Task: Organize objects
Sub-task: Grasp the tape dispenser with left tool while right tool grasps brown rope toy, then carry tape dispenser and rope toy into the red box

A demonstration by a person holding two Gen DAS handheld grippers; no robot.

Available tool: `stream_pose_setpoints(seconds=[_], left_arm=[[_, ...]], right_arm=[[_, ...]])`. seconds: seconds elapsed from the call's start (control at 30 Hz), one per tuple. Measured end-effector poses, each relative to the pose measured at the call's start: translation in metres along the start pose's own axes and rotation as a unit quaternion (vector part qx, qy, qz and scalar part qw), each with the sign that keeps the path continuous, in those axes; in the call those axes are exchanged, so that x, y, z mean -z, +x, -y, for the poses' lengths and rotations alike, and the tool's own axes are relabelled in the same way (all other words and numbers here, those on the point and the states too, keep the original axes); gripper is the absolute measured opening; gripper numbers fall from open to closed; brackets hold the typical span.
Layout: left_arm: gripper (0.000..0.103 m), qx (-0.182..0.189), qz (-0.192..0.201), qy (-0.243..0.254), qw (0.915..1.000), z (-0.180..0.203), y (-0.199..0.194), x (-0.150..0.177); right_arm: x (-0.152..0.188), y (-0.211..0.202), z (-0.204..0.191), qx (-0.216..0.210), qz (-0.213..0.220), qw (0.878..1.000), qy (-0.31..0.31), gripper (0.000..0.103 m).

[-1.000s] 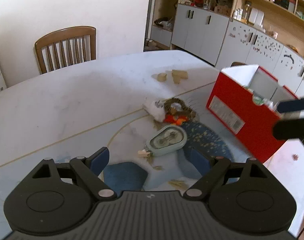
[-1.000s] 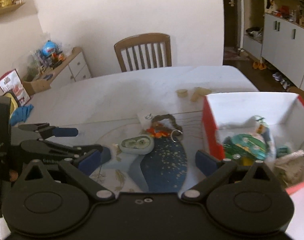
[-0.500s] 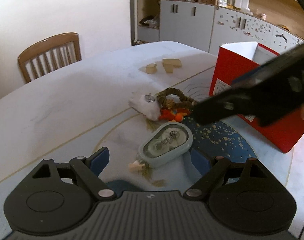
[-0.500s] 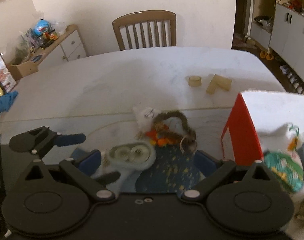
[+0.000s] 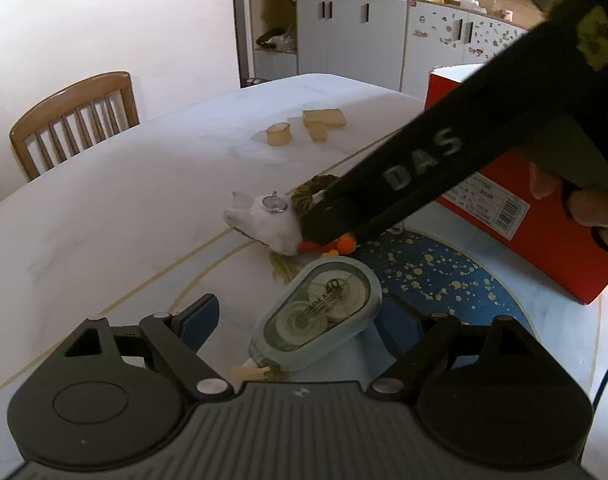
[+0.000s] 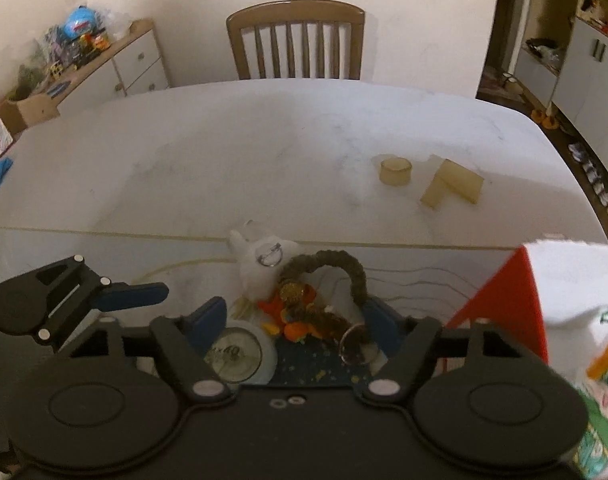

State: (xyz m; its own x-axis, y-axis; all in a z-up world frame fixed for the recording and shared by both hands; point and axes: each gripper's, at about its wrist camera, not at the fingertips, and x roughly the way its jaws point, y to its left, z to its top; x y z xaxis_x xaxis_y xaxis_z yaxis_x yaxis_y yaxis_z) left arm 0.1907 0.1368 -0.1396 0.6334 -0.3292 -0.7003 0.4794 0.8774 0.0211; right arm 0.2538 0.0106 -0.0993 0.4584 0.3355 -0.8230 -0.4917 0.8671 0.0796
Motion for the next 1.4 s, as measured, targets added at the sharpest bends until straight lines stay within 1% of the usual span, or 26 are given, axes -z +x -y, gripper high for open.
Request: stream_pose_setpoints(seconds=[0.03,0.1,0.17,0.23,0.27,0.3,0.33,0.4,0.47,0.63,0.8,0.97,1.13,1.3,1.4], left_arm=[[0.089,0.0,-0.001,0.001,1.0,0.001,0.001,0.0],[0.089,0.002,-0.002,0.005,1.0,0.002,0.003,0.0],[0.089,0.002,-0.002,0.007,1.0,0.003,0.004,0.0],[0.082,0.006,-0.002,0.007,1.0,0.004,0.005,0.0],[0.076,0.011,-0.004,0.007,0.9999,0.004,0.006,0.0],[0.073,0.016,-0.006,0.006,0.9998,0.005,0.007,0.0],[0.072,0.015,-0.006,0.008,0.9998,0.005,0.008,0.0],[0.07,0.012,-0.004,0.014,0.9998,0.008,0.007,0.0],[0.07,0.013,-0.004,0.015,0.9998,0.009,0.007,0.001],[0.069,0.01,-0.006,0.007,0.9999,0.009,0.005,0.002],[0.069,0.019,-0.007,-0.008,0.9998,0.004,0.004,0.001],[0.069,0.019,-0.012,-0.032,0.9992,-0.002,0.0,0.002],[0.068,0.019,-0.02,-0.062,0.9977,-0.01,-0.009,0.004],[0.068,0.01,-0.025,-0.073,0.997,-0.015,-0.019,0.008],[0.068,0.011,-0.027,-0.084,0.996,-0.018,-0.03,0.009]], right_arm=[[-0.001,0.002,-0.001,-0.001,-0.003,1.0,-0.004,0.064],[-0.003,0.006,-0.001,-0.001,-0.006,1.0,-0.009,0.06],[-0.005,0.01,-0.001,-0.008,-0.009,1.0,-0.017,0.053],[-0.005,0.014,-0.002,-0.008,-0.015,1.0,-0.024,0.045],[-0.005,0.016,-0.001,-0.009,-0.017,0.999,-0.026,0.044],[-0.005,0.017,-0.001,-0.01,-0.019,0.999,-0.026,0.04],[-0.005,0.018,-0.001,-0.011,-0.021,0.999,-0.027,0.037],[-0.005,0.02,-0.001,-0.014,-0.022,0.999,-0.029,0.035],[-0.005,0.023,-0.002,-0.012,-0.025,0.999,-0.032,0.034],[-0.004,0.025,-0.002,-0.013,-0.028,0.999,-0.032,0.021],[-0.002,0.022,-0.003,-0.005,-0.024,0.999,-0.034,0.013],[-0.001,0.002,0.005,-0.013,-0.009,1.0,-0.006,0.012],[0.002,-0.028,0.018,-0.044,0.002,0.998,0.047,0.012],[0.008,-0.059,0.024,-0.068,0.014,0.994,0.086,0.012],[0.015,-0.077,0.025,-0.081,0.022,0.991,0.108,0.012]])
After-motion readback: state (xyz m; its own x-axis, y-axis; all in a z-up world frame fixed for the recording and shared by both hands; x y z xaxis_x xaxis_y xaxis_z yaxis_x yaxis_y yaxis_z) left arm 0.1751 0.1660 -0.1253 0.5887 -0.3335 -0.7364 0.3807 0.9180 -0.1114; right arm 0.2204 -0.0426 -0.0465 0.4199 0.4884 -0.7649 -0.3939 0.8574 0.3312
